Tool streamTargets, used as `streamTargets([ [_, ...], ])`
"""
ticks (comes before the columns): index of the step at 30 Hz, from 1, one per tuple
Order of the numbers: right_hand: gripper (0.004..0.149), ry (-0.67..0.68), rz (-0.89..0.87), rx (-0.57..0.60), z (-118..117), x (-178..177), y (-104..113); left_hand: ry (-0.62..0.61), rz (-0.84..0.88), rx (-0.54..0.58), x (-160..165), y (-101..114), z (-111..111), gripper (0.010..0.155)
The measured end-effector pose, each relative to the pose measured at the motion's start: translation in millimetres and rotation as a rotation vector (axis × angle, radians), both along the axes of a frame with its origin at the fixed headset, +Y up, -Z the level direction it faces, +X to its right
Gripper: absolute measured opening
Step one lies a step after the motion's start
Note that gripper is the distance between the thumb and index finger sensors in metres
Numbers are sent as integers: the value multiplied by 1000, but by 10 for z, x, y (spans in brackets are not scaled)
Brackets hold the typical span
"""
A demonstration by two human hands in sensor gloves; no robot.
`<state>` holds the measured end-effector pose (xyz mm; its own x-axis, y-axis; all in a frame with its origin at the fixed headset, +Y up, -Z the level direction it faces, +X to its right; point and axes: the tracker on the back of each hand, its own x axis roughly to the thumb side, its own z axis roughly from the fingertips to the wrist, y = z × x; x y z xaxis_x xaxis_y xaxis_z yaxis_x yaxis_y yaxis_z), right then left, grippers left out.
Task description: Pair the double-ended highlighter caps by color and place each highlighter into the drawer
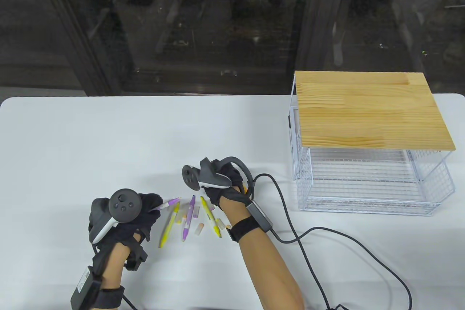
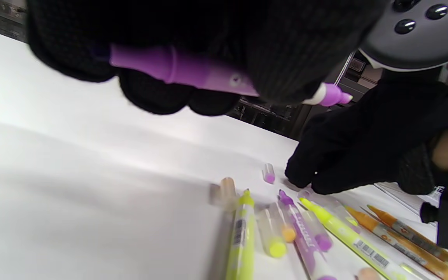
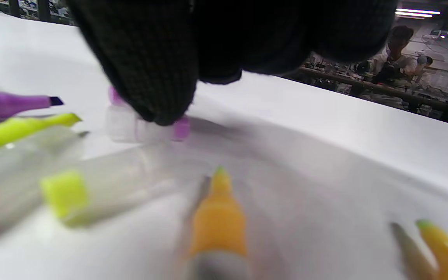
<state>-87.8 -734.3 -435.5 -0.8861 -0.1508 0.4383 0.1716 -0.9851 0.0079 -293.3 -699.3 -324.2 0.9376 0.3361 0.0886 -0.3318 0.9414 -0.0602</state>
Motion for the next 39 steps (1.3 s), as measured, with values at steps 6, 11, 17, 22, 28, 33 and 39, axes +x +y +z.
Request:
streamTargets([
  [6,43,-8,22,-29,-55,-12,-54,1,1,-6,1,2,-2,49],
  [11,44,-32,38,-96,-100,-38,-84,4,0,-5,-3,3,-2,49],
  [17,46,-60,61,-138,-121,-35,-99,0,1,8,-2,11,3,49],
  [22,46,-61,49,-107,-68,17,80,-12,-12,10,25,-3,2,49],
  [28,46,-50,20,-57,87,118,448,-22,-11,17,47,-9,6,49],
  [33,46,-8,-9,-24,325,261,737,-25,-14,26,59,-15,10,49],
  [39,46,48,-60,-18,638,495,877,-37,-28,19,103,-48,16,49],
])
